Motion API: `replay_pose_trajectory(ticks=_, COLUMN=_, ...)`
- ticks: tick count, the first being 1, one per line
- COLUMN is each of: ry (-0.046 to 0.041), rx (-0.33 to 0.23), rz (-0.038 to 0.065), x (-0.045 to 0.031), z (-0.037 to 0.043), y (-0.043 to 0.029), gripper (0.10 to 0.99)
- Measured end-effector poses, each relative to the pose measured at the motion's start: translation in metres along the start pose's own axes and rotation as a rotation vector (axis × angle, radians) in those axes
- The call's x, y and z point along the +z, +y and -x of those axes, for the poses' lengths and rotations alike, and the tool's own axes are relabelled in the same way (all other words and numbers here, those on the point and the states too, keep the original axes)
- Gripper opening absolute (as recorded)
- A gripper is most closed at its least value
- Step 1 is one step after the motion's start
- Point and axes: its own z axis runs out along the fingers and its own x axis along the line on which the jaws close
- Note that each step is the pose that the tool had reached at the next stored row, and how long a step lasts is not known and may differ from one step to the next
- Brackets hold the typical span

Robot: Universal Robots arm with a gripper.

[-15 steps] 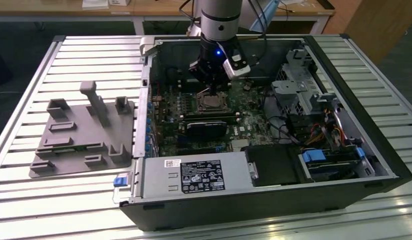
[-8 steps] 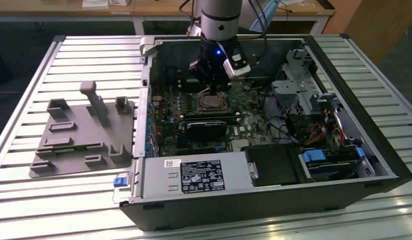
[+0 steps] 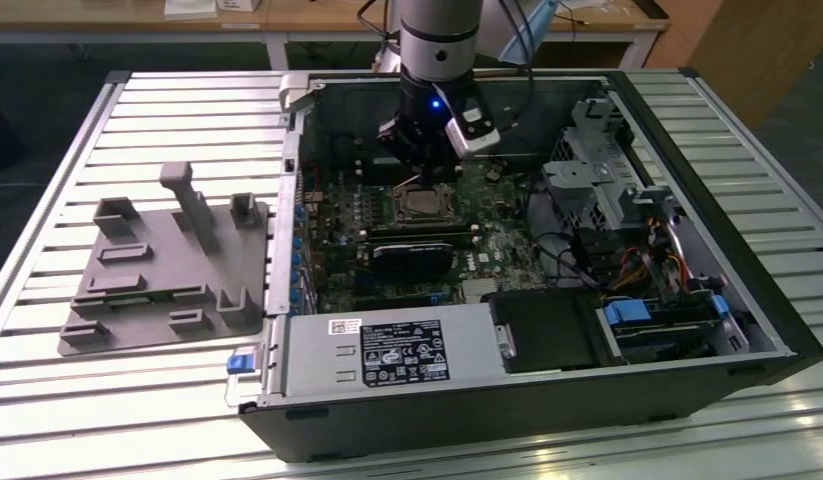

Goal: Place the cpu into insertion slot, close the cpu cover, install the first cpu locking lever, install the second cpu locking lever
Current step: 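Install the first cpu locking lever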

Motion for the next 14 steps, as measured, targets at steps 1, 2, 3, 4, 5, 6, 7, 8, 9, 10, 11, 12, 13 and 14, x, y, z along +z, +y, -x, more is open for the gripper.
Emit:
replay_pose_trajectory(ticks=1, ry=-0.0122, rx=-0.001, rz=0.002, x=0.0000, z=-0.0012, y=-0.0001, gripper=0.102)
replay_pose_trajectory(ticks=2, ry=-0.0270, rx=-0.001, rz=0.003, x=0.0000, z=-0.0027, y=-0.0003, gripper=0.102)
replay_pose_trajectory(ticks=3, ry=-0.0425, rx=-0.002, rz=0.005, x=0.0000, z=-0.0045, y=-0.0005, gripper=0.102)
replay_pose_trajectory(ticks=4, ry=-0.0531, rx=-0.003, rz=0.006, x=0.0000, z=-0.0060, y=-0.0006, gripper=0.102)
replay_pose_trajectory(ticks=5, ry=-0.0579, rx=-0.002, rz=0.011, x=0.0001, z=-0.0070, y=-0.0008, gripper=0.102)
replay_pose_trajectory(ticks=6, ry=-0.0600, rx=-0.002, rz=0.022, x=0.0002, z=-0.0079, y=-0.0009, gripper=0.102)
replay_pose_trajectory(ticks=7, ry=-0.0603, rx=-0.001, rz=0.034, x=0.0001, z=-0.0086, y=-0.0009, gripper=0.102)
replay_pose_trajectory(ticks=8, ry=-0.0598, rx=-0.001, rz=0.048, x=0.0001, z=-0.0093, y=-0.0010, gripper=0.102)
replay_pose_trajectory(ticks=9, ry=-0.0591, rx=0.000, rz=0.062, x=0.0002, z=-0.0100, y=-0.0011, gripper=0.102)
replay_pose_trajectory(ticks=10, ry=-0.0581, rx=0.001, rz=0.076, x=0.0001, z=-0.0107, y=-0.0012, gripper=0.102)
replay_pose_trajectory(ticks=11, ry=-0.0568, rx=0.002, rz=0.091, x=0.0002, z=-0.0113, y=-0.0012, gripper=0.102)
replay_pose_trajectory(ticks=12, ry=-0.0557, rx=0.003, rz=0.102, x=0.0002, z=-0.0118, y=-0.0013, gripper=0.102)
replay_pose_trajectory(ticks=13, ry=-0.0551, rx=0.004, rz=0.112, x=0.0003, z=-0.0123, y=-0.0013, gripper=0.102)
replay_pose_trajectory(ticks=14, ry=-0.0564, rx=0.004, rz=0.118, x=0.0004, z=-0.0131, y=-0.0014, gripper=0.102)
